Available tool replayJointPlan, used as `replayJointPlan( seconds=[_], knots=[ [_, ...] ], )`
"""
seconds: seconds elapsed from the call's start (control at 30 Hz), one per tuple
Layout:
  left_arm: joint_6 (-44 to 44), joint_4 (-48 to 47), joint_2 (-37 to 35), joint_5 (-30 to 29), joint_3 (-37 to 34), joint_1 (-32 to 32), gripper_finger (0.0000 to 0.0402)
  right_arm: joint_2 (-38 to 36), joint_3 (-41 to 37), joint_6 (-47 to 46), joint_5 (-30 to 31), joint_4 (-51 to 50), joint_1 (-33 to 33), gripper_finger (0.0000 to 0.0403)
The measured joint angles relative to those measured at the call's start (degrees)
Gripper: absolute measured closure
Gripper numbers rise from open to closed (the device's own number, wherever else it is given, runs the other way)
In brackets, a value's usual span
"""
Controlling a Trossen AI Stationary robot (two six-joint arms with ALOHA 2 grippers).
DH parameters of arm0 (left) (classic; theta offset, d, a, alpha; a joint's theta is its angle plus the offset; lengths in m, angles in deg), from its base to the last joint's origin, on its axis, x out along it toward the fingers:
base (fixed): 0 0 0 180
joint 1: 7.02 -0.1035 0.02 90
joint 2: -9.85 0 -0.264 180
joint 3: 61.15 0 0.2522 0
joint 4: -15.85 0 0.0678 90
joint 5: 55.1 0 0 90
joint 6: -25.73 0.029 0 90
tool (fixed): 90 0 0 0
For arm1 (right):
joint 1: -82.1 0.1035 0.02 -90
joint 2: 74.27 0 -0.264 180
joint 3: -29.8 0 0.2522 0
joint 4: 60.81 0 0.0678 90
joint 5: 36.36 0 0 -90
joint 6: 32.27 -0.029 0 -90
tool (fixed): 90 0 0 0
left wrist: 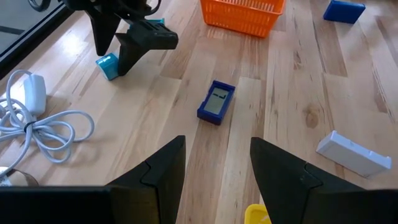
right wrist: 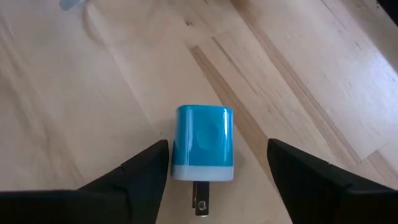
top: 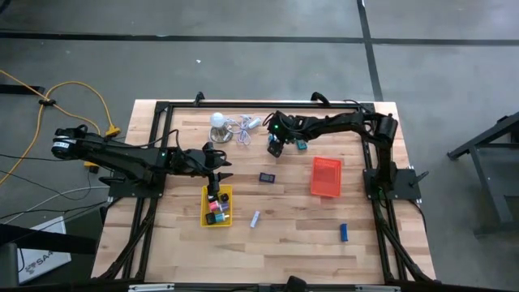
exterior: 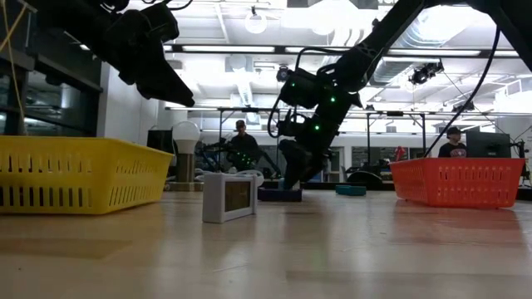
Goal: Pick & Place Office items
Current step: Put the blue charger adapter into the yellow bin
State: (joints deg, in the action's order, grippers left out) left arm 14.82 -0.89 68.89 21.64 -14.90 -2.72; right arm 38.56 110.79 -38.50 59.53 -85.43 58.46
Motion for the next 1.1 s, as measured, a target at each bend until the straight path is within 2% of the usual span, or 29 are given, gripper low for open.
replayJointPlan(
  seconds=[0.33, 0.7, 0.97, 1.1],
  knots=[
    [0.0, 0.0, 0.0, 0.0, 0.0, 0.0, 0.0226, 0.0, 0.0, 0.0, -1.6, 0.0, 0.0, 0.0199],
    [0.0, 0.0, 0.0, 0.0, 0.0, 0.0, 0.0226, 0.0, 0.0, 0.0, -1.8, -0.1, 0.0, 0.0283],
    [0.0, 0.0, 0.0, 0.0, 0.0, 0.0, 0.0226, 0.0, 0.0, 0.0, -1.8, -0.1, 0.0, 0.0267],
    [0.0, 0.0, 0.0, 0.0, 0.0, 0.0, 0.0226, -0.3, 0.0, 0.0, -2.0, -0.6, 0.0, 0.0283]
  ],
)
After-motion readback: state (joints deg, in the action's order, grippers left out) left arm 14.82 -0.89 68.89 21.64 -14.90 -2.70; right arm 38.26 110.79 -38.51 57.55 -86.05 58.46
